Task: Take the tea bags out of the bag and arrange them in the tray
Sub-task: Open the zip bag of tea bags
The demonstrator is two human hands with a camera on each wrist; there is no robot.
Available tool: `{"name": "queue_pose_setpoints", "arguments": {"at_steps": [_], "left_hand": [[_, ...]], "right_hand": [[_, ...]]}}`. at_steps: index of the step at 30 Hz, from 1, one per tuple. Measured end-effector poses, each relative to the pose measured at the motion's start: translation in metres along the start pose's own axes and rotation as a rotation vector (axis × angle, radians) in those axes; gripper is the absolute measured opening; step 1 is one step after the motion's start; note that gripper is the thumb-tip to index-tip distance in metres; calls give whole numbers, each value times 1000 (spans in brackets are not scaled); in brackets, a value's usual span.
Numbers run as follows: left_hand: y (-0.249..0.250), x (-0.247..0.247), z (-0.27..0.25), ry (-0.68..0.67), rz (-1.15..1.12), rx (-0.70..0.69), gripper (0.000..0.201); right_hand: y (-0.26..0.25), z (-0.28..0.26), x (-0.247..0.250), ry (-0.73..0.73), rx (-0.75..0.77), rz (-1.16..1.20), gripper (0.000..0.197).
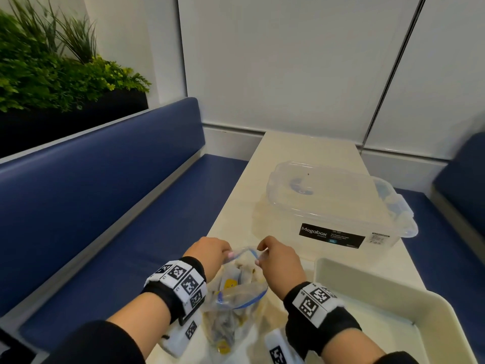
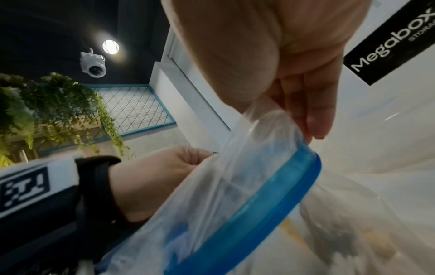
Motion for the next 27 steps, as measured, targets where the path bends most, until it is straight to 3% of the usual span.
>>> {"name": "queue_pose_setpoints", "arguments": {"at_steps": [2, 4, 10, 13, 15, 18, 21, 24, 27], "left_hand": [[-7, -4, 0, -4, -59, -24, 27], [-16, -8, -1, 23, -289, -40, 30], [-21, -41, -32, -117, -1425, 57, 43], [-11, -53, -44, -330, -1928, 14, 29], [-8, -60, -46, -374, -2009, -9, 57], [-21, -74, -38, -237, -2013, 132, 51], [-37, -76, -31, -28, -2021, 183, 37], [-43, -78, -31, 122, -2089, 204, 31], [-43, -85, -36, 218, -2174, 224, 33]], "right_hand": [[5, 1, 0, 6, -38, 112, 17], [10, 4, 0, 26, -86, 243, 19], [16, -5, -20, -67, -360, 783, 25], [26, -11, -38, -183, -566, 1078, 35], [31, -14, -48, -217, -677, 1185, 33], [32, -13, -47, -236, -651, 1114, 26], [32, -14, -32, -161, -511, 719, 15], [38, -21, -37, -199, -532, 537, 43], [37, -31, -49, -271, -619, 552, 62]]}}
Point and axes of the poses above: each hand's wrist, its own z-axis towards the middle knuckle, its own x-axis out of the back of the hand, y = z × x, the point moved 7 cm from there along z, towards the middle knuckle, and after that the axes turned 15 degrees about z, right-handed, at the moved point
